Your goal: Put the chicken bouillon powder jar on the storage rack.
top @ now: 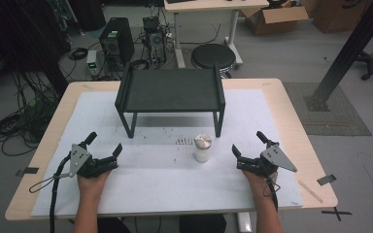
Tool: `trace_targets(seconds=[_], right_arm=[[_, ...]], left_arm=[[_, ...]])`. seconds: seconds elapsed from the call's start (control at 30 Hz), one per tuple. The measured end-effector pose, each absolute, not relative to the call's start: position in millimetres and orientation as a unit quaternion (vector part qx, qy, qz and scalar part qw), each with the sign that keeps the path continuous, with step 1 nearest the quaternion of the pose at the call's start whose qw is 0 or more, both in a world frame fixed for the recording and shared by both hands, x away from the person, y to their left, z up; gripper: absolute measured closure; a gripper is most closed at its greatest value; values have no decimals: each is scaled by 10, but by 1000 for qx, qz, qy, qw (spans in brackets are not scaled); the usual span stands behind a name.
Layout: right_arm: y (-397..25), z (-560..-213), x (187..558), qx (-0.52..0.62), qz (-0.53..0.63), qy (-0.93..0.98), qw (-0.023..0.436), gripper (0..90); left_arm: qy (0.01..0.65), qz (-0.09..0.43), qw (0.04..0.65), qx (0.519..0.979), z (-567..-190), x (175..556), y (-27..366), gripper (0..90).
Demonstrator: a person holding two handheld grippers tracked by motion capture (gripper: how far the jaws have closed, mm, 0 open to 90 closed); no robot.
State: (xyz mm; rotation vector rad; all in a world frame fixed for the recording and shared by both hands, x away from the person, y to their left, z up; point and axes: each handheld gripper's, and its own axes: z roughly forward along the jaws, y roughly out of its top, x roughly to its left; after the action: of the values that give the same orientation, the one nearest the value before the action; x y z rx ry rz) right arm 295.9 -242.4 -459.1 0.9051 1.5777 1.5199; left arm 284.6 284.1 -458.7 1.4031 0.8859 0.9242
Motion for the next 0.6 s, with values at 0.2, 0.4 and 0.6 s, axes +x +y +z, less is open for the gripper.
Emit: trace_targets(seconds=[0.2, 0.4, 0.6], right_arm=[[-2426, -4591, 2960, 352, 596, 617, 375, 0], [-2434, -4590, 2966, 352, 599, 617, 370, 0], [-2454, -4583, 2996, 361, 601, 618, 355, 0]], left_arm=[[380, 394, 583, 600, -4587, 2848, 2843, 2], [381, 394, 583, 600, -4585, 2850, 2845, 3], [383, 393, 583, 600, -4584, 2855, 2849, 2]])
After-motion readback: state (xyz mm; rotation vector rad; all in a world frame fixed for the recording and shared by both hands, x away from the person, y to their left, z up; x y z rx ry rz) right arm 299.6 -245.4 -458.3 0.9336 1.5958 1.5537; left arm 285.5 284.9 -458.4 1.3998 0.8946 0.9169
